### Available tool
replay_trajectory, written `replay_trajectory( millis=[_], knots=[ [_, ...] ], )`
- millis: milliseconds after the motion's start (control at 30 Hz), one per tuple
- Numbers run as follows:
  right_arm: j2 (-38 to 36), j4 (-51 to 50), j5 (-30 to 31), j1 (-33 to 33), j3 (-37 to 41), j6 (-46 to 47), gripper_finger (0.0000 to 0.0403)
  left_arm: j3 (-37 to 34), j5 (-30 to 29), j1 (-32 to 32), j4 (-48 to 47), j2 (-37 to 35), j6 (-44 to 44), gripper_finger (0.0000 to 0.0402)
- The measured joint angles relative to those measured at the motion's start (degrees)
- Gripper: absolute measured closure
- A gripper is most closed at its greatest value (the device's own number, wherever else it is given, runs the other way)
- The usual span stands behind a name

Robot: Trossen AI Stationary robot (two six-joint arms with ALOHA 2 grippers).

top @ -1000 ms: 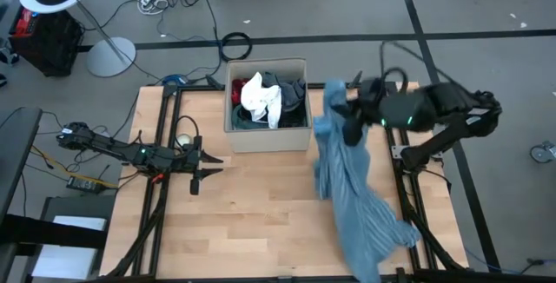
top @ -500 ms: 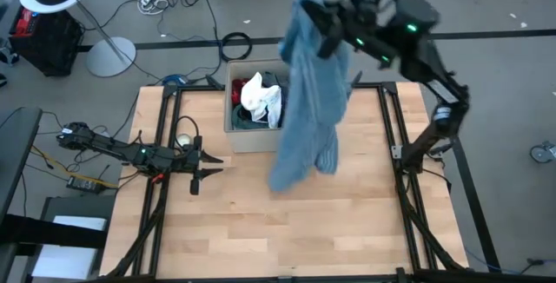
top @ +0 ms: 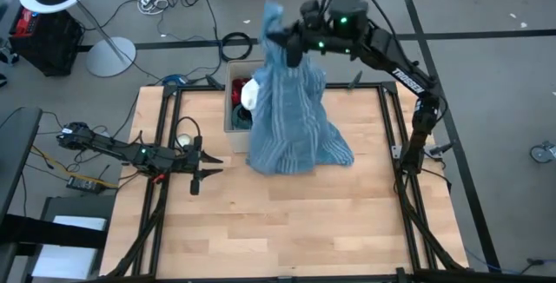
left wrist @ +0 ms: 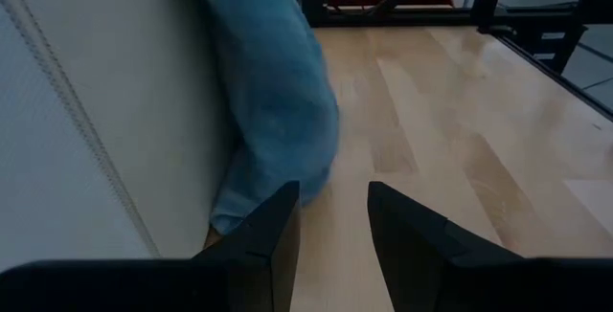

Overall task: Sort clothes
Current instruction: Put the blue striped shirt into the laundry organizer

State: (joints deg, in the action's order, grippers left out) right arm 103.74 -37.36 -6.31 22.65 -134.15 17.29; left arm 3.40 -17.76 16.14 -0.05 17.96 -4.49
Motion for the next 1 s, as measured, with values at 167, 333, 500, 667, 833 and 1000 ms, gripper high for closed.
replay_trajectory(
  millis=[167, 333, 500, 667, 833, 1000],
  knots=[
    [0.1, -20.6, 6.4, -1.5, 0.4, -2.7, 0.0376, 0.0, 0.0, 0.0, -0.1, 0.0, 0.0, 0.0271],
    [2.1, -25.2, 6.3, -3.3, 7.5, -2.3, 0.0376, 0.0, 0.0, 0.0, -0.1, 0.0, 1.3, 0.0271],
    [6.3, -20.0, 4.8, -4.0, 14.8, -3.0, 0.0376, 0.0, 0.0, 0.0, 0.1, 0.0, 1.3, 0.0271],
    [14.2, -9.6, 1.8, -3.7, 16.8, -3.9, 0.0365, 0.0, 0.0, 0.0, 0.1, 0.0, 1.3, 0.0271],
    [23.2, -2.0, 1.4, -2.8, 16.7, -4.3, 0.0338, 0.0, 0.0, 0.0, 0.2, 0.0, 1.3, 0.0271],
    [28.2, 0.3, -0.7, -1.9, 16.3, -4.3, 0.0317, 0.0, 0.0, 0.0, -0.1, 0.0, 1.3, 0.0271]
  ],
)
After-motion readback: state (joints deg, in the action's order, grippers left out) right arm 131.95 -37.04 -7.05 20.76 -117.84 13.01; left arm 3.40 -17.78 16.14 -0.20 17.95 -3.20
